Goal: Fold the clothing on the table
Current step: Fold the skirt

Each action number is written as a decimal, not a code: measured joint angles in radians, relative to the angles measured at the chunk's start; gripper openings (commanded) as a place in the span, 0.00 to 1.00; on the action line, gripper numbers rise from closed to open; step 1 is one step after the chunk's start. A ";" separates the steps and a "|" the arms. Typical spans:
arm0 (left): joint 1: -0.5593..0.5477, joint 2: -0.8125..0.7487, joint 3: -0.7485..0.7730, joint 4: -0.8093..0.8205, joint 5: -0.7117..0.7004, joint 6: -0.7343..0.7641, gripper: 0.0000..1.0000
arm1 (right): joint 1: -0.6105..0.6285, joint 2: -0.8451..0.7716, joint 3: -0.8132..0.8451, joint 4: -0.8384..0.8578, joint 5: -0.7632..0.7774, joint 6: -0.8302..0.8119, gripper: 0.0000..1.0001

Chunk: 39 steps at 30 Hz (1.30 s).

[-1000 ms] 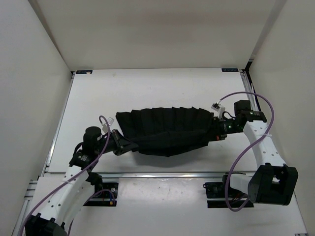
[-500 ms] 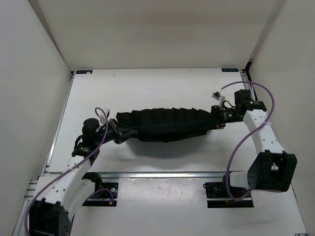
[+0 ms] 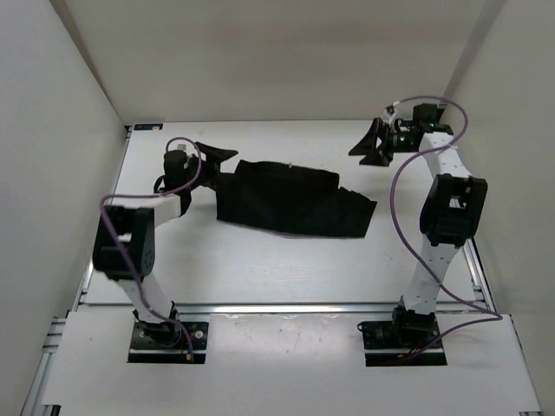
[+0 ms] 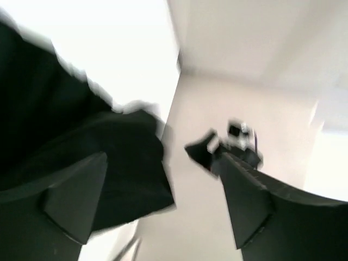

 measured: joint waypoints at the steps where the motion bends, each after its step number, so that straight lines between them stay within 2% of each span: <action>1: 0.014 0.075 0.037 0.037 -0.017 -0.019 0.99 | 0.003 0.047 0.093 0.011 0.048 -0.003 0.91; 4: 0.040 0.265 0.184 0.071 -0.039 -0.047 0.99 | 0.014 0.061 0.182 0.047 0.145 -0.024 0.89; 7: 0.039 0.348 0.344 -0.008 -0.049 0.020 0.99 | 0.021 -0.031 0.056 0.064 0.196 -0.080 0.90; 12: 0.022 0.335 0.612 -0.313 -0.069 0.404 0.99 | 0.026 -0.177 -0.225 0.049 0.290 -0.211 0.83; 15: 0.001 0.315 0.701 -0.484 -0.099 0.647 0.98 | 0.025 -0.258 -0.378 0.080 0.332 -0.261 0.83; 17: -0.032 0.320 0.756 -0.617 -0.142 0.799 0.99 | 0.032 -0.276 -0.410 0.101 0.356 -0.284 0.83; 21: -0.117 0.323 0.720 -0.756 -0.234 0.983 0.99 | 0.068 -0.196 -0.314 0.118 0.353 -0.291 0.82; 24: -0.153 0.328 0.649 -0.828 -0.304 1.061 0.98 | 0.097 -0.061 -0.166 0.146 0.347 -0.284 0.91; 27: -0.163 0.356 0.640 -0.887 -0.389 1.124 0.99 | 0.123 0.025 -0.078 0.151 0.377 -0.293 0.97; 33: -0.193 0.398 0.667 -0.911 -0.521 1.180 0.98 | 0.198 0.148 0.043 0.172 0.486 -0.297 0.99; 39: -0.216 0.398 0.673 -0.880 -0.587 1.194 0.98 | 0.264 0.216 0.102 0.180 0.592 -0.311 0.99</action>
